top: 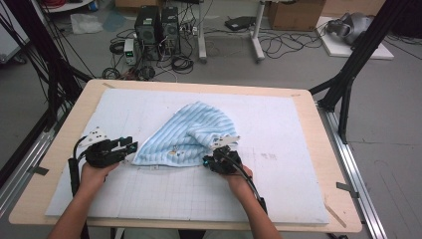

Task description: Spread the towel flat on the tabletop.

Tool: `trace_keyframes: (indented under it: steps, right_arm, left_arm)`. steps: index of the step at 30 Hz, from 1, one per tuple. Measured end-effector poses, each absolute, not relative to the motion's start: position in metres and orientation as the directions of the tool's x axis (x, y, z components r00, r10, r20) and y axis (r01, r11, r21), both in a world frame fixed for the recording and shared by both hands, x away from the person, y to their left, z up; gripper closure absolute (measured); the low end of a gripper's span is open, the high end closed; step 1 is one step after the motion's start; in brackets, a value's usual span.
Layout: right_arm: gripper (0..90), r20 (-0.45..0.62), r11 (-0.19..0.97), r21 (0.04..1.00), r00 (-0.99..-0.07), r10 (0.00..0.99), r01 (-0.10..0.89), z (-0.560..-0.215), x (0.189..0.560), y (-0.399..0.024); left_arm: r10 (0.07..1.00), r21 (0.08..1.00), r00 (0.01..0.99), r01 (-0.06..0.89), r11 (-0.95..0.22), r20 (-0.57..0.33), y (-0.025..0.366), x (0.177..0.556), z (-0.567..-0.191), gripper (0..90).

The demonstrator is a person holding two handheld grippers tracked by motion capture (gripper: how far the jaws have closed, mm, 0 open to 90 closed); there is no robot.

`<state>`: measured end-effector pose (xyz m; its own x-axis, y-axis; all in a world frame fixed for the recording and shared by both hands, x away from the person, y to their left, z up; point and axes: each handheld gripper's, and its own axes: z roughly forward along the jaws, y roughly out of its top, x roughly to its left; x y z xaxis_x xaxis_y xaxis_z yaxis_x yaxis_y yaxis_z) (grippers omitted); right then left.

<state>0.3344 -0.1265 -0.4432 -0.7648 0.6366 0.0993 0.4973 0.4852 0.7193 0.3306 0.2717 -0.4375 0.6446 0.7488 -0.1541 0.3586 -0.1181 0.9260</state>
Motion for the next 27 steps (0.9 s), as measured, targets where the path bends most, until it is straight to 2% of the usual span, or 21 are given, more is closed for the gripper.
trace_keyframes:
  steps: [13, 20, 22, 25, 27]
  right_arm:
    - [84.7, 0.102, 0.507, 0.698, -0.771, 0.629, 0.505, -0.44, 0.288, -0.2]
    - [84.3, 0.128, 0.528, 0.673, -0.785, 0.606, 0.518, -0.437, 0.268, -0.223]
    - [78.4, 0.158, 0.497, 0.696, -0.785, 0.599, 0.518, -0.435, 0.266, -0.227]
    - [55.6, 0.236, 0.36, 0.769, -0.758, 0.609, 0.528, -0.427, 0.273, -0.233]
    - [44.8, 0.264, 0.291, 0.79, -0.727, 0.634, 0.54, -0.422, 0.281, -0.233]
  left_arm:
    - [0.754, 0.925, 0.639, 0.36, -0.12, -0.15, 0.269, 0.332, -0.438, 60.3]
    - [0.787, 0.923, 0.598, 0.371, -0.105, -0.151, 0.27, 0.332, -0.438, 55.2]
    - [0.804, 0.923, 0.572, 0.377, -0.08, -0.164, 0.271, 0.332, -0.437, 50.9]
    - [0.808, 0.925, 0.561, 0.375, -0.056, -0.178, 0.272, 0.334, -0.436, 47.5]
    - [0.812, 0.925, 0.554, 0.376, -0.048, -0.183, 0.27, 0.336, -0.435, 41.3]
